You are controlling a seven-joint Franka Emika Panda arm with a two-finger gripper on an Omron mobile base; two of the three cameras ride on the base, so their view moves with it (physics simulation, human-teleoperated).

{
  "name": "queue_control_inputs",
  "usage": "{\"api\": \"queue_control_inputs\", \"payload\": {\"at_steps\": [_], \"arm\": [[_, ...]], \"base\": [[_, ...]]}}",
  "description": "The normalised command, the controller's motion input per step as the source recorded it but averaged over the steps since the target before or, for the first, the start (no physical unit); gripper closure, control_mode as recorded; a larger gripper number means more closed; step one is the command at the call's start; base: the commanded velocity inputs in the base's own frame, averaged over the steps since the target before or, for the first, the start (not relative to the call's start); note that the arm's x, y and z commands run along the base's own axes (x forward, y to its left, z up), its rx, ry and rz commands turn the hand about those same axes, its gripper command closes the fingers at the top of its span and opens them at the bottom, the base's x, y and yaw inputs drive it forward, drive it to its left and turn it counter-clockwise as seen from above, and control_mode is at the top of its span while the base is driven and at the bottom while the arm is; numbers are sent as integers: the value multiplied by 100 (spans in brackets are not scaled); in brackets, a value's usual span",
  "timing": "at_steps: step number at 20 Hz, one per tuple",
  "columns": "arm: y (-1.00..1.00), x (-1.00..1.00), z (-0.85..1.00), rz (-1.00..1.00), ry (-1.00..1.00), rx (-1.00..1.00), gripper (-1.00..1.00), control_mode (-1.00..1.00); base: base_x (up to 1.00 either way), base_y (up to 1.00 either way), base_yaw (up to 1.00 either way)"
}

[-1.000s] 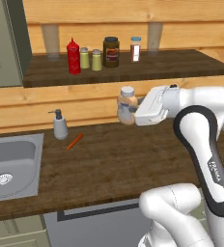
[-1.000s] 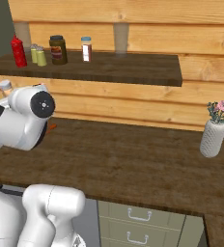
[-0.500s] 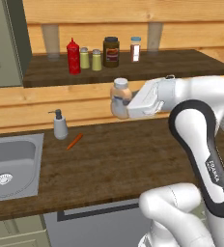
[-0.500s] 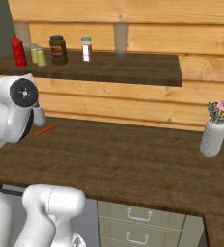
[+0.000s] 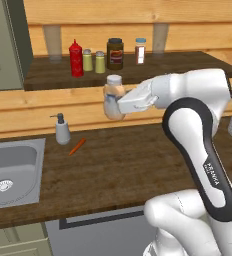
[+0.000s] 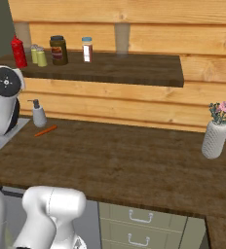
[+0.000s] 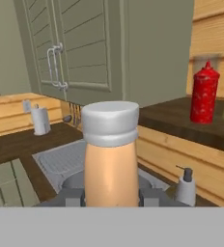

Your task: Put the shaker and condiment bottle from the counter next to their counterparts in the cabinet.

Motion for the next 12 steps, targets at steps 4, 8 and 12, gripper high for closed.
{"api": "queue_control_inputs", "payload": {"at_steps": [4,8,12], "arm": [[25,0,46,-5,0,13,100,-100],[30,0,37,-9,0,9,100,-100],[46,13,11,-18,-3,1,100,-100]], "base": [[0,0,0],[0,0,0],[0,0,0]]}}
